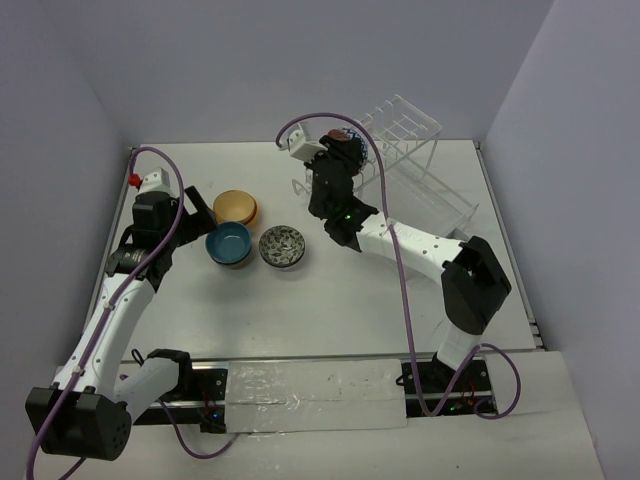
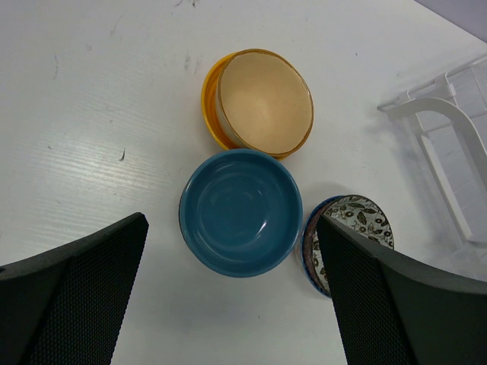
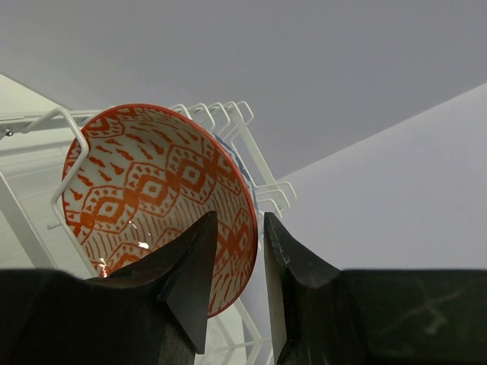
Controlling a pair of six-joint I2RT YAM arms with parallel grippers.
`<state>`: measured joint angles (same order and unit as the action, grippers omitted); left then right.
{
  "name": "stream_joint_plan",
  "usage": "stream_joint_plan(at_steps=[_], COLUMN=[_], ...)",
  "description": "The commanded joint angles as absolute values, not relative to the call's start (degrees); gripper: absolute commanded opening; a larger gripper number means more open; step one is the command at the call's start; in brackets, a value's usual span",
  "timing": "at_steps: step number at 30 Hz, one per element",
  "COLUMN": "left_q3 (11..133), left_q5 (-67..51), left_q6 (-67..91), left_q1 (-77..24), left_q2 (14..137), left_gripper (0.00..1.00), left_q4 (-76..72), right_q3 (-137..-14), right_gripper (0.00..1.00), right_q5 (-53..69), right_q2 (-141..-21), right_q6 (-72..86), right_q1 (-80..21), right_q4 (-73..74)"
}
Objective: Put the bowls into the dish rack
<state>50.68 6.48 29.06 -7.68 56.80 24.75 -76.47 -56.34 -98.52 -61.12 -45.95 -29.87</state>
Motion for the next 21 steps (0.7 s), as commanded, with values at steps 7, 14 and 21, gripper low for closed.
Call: stream_joint_plan(at_steps=[7,14,21], left_q3=[50.27,52.9,56.42], left_q5=[6.33,2.64,-0.61], left_q6=[27.95,28.47,29.71], left_q1=[-7.38,-7.47,-10.01], left_q2=[55.63,57.65,60.02], left_gripper=[0.99,0.99,0.99], left_q4=[23.64,25.92,31.37], right_q3=[-78.48,-81.99,-80.69], right_gripper=[0.57,0.84,0.92], right_q5=[-56.34,-52.65,-46.42], right_q2=[-92.74,-83.51,-70.25], right_q6=[-55.38,-41.79,-19.74], right_q1=[-47.02,-50.27,-51.68], right_q4=[-24.28,-11.27,4.81])
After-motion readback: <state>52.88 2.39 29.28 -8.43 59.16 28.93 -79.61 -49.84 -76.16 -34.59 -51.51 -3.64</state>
